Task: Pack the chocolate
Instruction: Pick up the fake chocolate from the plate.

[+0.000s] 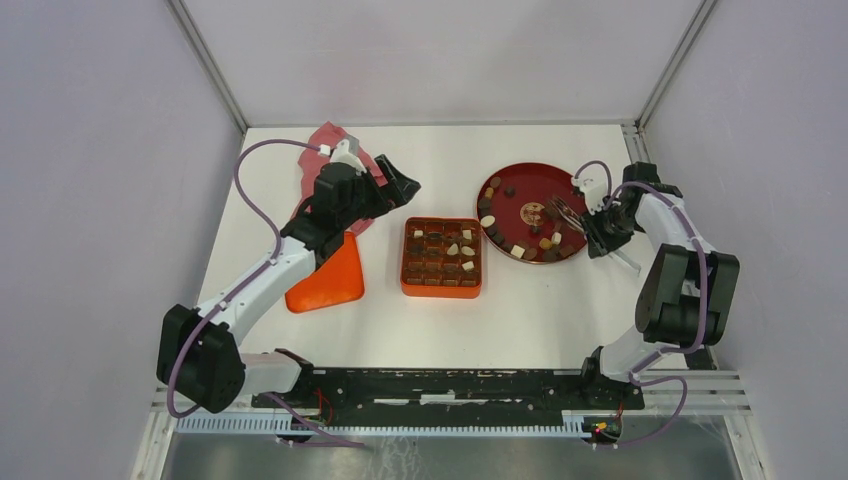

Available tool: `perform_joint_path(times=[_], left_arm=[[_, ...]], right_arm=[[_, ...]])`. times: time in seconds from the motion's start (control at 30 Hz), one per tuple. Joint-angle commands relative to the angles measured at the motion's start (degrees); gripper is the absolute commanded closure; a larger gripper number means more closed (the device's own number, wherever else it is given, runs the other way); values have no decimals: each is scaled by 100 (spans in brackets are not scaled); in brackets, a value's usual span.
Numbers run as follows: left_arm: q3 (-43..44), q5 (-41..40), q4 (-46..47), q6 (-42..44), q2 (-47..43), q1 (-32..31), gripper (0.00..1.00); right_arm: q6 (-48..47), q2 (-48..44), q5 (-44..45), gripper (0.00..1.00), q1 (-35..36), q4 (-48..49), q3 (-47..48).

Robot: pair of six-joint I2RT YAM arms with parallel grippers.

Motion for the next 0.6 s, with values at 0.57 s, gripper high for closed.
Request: perform_joint_path(times=[0.57], left_arm=[[184, 55, 190, 29, 157, -4, 1]], right_arm=[[-3, -56, -37, 57, 35, -361, 593]])
